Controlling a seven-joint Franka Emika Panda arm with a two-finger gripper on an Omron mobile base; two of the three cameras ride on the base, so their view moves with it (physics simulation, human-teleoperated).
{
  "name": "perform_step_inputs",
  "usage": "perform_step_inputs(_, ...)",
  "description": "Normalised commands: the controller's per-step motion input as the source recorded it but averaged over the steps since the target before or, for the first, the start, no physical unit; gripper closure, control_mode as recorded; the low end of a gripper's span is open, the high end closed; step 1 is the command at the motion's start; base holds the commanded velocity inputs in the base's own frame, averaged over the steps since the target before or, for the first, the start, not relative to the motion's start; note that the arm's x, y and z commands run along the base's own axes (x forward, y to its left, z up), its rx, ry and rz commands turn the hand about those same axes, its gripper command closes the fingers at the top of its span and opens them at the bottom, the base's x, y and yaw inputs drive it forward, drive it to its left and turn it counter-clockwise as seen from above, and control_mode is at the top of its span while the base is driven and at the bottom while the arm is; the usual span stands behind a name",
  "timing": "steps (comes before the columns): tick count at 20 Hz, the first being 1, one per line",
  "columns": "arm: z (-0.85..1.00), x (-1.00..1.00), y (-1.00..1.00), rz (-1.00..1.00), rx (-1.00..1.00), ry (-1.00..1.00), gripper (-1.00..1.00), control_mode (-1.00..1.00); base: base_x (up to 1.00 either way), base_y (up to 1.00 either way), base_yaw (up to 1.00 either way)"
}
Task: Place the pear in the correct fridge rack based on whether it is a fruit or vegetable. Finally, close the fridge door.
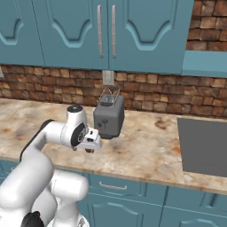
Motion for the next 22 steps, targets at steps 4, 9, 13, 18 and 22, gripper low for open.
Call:
perform_step_inputs(4, -0.23, 0.33, -0.02, 0.0, 0.0, 0.0, -1.0, -1.0, 0.0, 0.0, 0.0)
perform_step_inputs(9, -0.26, 0.33, 0.0, 0.0, 0.0, 0.0, -1.0, -1.0, 0.0, 0.0, 0.0)
perform_step_inputs(13, -0.19, 0.35, 0.0, 0.0, 0.0, 0.0, -1.0, -1.0, 0.0, 0.0, 0.0)
perform_step_inputs(18, -0.17, 0.39, 0.0, 0.0, 0.0, 0.02, -1.0, -1.0, 0.0, 0.0, 0.0)
perform_step_inputs(22, -0.21, 0.35, 0.0, 0.0, 0.0, 0.01, -1.0, -1.0, 0.0, 0.0, 0.0)
